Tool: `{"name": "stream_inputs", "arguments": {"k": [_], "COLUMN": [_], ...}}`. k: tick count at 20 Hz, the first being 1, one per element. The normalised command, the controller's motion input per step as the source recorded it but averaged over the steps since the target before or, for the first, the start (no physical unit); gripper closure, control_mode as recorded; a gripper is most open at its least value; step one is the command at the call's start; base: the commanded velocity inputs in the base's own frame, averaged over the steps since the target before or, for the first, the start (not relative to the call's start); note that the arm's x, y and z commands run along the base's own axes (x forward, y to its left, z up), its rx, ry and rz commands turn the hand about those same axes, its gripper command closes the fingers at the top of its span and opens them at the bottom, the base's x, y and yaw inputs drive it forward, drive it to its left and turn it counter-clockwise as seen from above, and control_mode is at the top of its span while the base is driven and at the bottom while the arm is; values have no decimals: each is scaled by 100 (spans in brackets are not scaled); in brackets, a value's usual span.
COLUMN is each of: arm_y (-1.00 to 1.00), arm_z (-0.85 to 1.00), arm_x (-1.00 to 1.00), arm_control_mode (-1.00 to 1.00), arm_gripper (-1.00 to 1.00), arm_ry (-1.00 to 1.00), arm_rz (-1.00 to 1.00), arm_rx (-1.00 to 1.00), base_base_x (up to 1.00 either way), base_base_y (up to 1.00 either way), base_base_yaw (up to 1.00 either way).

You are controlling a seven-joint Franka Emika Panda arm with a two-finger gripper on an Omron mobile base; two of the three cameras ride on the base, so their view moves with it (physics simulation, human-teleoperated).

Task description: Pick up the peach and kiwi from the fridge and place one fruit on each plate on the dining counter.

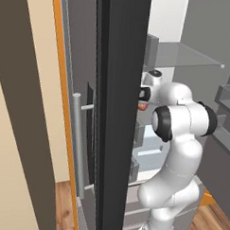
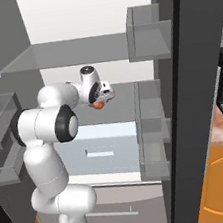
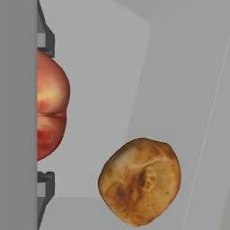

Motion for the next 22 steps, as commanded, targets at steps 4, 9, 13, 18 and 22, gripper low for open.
{"name": "stream_inputs", "arguments": {"k": [4,9,13,18,22], "arm_y": [0,-13,-31,-24,-40], "arm_z": [-63,-88,-94,-82,-36], "arm_x": [0,-38,-60,-79,-86], "arm_control_mode": [-100,-100,-100,-100,-100], "arm_gripper": [-100,100,100,100,100], "arm_ry": [13,6,0,-36,-41], "arm_rz": [0,0,0,0,0], "arm_rx": [-10,-3,0,10,25], "base_base_x": [0,0,0,0,0], "base_base_y": [0,0,0,0,0], "base_base_yaw": [0,0,0,0,0]}}
